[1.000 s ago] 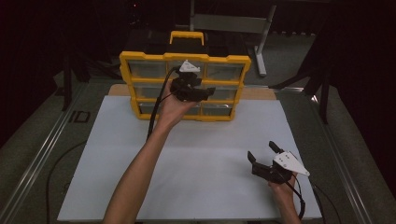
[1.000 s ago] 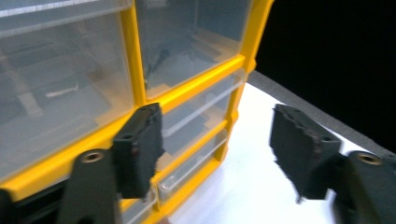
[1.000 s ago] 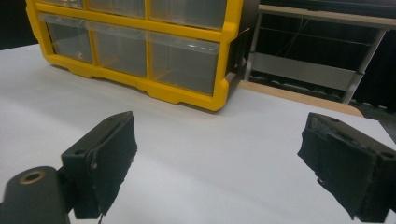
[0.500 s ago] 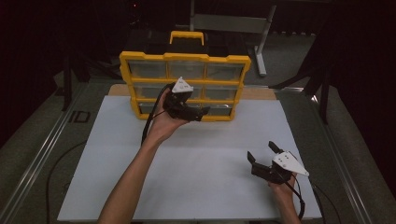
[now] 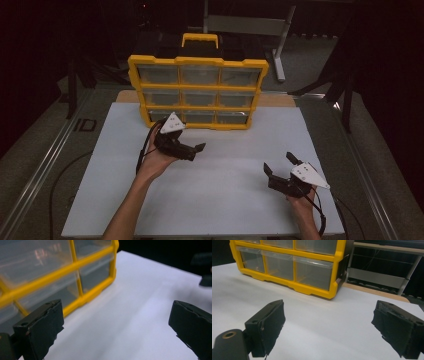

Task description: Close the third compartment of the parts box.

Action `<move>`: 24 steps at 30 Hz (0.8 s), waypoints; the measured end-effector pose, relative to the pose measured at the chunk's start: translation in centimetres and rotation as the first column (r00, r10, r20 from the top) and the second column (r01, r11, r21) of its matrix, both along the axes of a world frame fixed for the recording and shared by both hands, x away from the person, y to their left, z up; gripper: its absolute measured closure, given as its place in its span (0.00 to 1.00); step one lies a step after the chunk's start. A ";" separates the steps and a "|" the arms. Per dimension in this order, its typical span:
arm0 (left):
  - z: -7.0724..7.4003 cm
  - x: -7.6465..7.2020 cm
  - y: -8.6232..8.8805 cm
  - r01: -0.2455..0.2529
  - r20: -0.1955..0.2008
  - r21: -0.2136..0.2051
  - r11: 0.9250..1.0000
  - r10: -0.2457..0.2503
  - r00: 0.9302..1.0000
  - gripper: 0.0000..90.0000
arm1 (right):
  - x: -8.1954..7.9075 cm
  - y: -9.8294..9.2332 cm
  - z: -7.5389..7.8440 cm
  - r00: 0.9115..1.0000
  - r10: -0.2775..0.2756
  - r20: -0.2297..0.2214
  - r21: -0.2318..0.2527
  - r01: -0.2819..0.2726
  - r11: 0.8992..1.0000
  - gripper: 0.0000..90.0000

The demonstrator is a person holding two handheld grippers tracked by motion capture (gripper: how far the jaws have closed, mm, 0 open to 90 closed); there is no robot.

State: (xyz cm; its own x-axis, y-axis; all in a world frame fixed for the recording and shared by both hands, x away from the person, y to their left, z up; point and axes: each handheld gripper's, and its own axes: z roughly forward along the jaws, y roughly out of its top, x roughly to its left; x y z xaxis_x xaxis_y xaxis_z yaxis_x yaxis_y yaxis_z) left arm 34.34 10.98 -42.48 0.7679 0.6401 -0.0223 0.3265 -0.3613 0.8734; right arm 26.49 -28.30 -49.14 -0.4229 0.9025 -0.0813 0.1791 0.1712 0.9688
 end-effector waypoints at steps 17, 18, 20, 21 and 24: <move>-6.0 -6.3 8.5 -0.153 0.014 -0.111 0.982 0.156 0.988 0.00 | -0.8 1.3 0.1 0.994 0.104 -0.020 0.024 -0.104 0.994 0.11; -6.2 -6.5 8.8 -0.159 0.012 -0.113 0.981 0.161 0.987 0.00 | -0.8 1.4 0.1 0.994 0.109 -0.021 0.022 -0.108 0.994 0.11; -6.7 -7.3 9.5 -0.173 0.019 -0.120 0.978 0.176 0.984 0.00 | -0.8 1.4 0.1 0.994 0.112 -0.020 0.021 -0.112 0.994 0.11; -6.8 -7.6 9.8 -0.180 0.023 -0.116 0.977 0.183 0.983 0.00 | -0.8 1.4 0.1 0.993 0.120 -0.017 0.016 -0.120 0.993 0.11; -7.0 -8.2 10.7 -0.186 0.023 -0.154 0.970 0.192 0.981 0.00 | -0.9 1.2 0.2 0.992 0.126 -0.012 0.024 -0.126 0.992 0.11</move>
